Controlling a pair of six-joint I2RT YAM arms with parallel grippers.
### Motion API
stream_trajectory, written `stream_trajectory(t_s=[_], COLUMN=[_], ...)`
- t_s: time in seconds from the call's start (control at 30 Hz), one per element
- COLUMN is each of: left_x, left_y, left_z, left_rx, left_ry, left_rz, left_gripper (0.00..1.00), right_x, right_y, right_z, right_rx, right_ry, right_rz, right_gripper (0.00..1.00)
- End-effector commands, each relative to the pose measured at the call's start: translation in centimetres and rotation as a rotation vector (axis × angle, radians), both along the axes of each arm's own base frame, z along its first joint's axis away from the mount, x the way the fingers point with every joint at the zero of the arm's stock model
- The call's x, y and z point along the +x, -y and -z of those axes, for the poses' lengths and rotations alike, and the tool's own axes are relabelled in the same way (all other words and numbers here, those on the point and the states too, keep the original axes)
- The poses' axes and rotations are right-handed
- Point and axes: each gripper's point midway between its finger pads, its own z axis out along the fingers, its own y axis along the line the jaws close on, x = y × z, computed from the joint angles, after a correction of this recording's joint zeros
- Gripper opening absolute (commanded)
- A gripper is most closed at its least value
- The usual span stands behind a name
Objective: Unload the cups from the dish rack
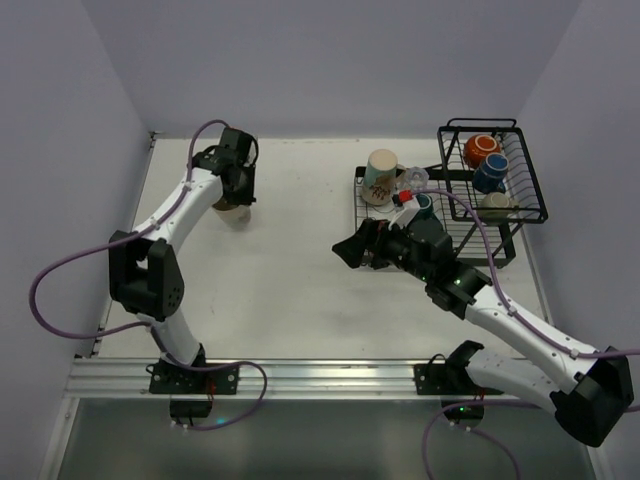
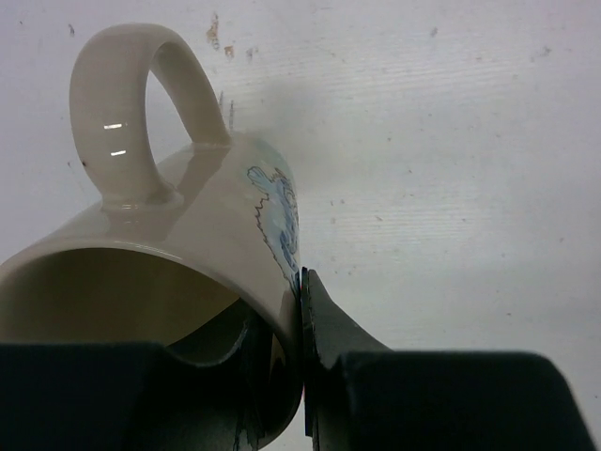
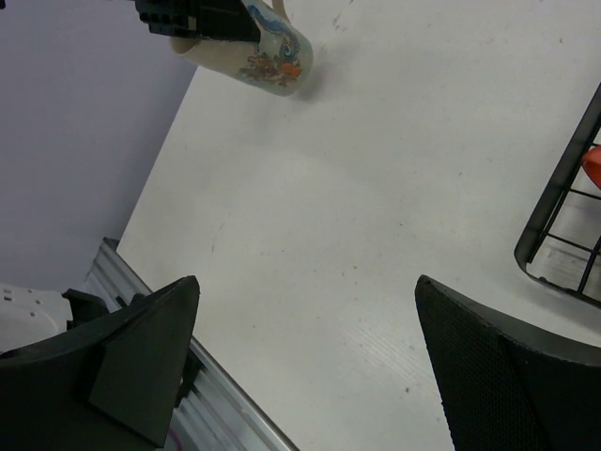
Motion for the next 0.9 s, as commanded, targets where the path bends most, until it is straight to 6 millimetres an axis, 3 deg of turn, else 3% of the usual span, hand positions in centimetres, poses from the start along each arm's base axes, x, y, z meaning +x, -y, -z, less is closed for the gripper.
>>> stream_trajectory(t_s=[0.0, 0.13, 0.23, 0.33, 0.47, 0.57, 0.67, 0.77, 0.87], left_x=[2.2, 2.7, 2.8, 2.9, 2.8, 2.9, 2.7, 2.3, 1.5], left_y=[-2.0, -3.1, -4.0, -5.1, -6.1, -6.1, -5.4, -4.4, -2.6], left_z=[-2.1, 0.4, 1.2, 1.3, 0.8, -0.4, -2.5, -7.0, -10.1], left_rx=[0.048, 0.08, 0.111, 0.152, 0.19, 0.17, 0.114, 0.015, -0.098], left_ry=[0.057, 0.003, -0.012, 0.001, 0.037, 0.082, 0.143, 0.287, 0.378], left_rz=[-0.011, -0.042, -0.06, -0.085, -0.119, -0.133, -0.132, -0.126, -0.075], left_gripper=[0.0, 0.0, 0.02, 0.22, 0.57, 0.74, 0.84, 0.9, 0.93], right_x=[-0.1, -0.1, 0.1, 0.2, 0.7, 1.7, 3.0, 4.2, 5.1], right_y=[0.8, 0.8, 1.0, 1.0, 1.6, 2.8, 4.8, 7.1, 8.6], right_z=[0.2, 0.7, 1.0, 1.1, 1.0, 1.2, 1.9, 2.3, 2.3], right_rx=[-0.042, -0.061, -0.079, -0.086, -0.129, -0.209, -0.326, -0.439, -0.512], right_ry=[0.039, 0.035, 0.034, 0.033, 0.037, 0.042, 0.037, 0.042, 0.046], right_rz=[0.002, 0.003, 0.008, 0.013, 0.04, 0.102, 0.196, 0.305, 0.379], right_gripper=[0.99, 0.99, 0.99, 0.99, 0.99, 0.99, 0.99, 0.99, 0.99])
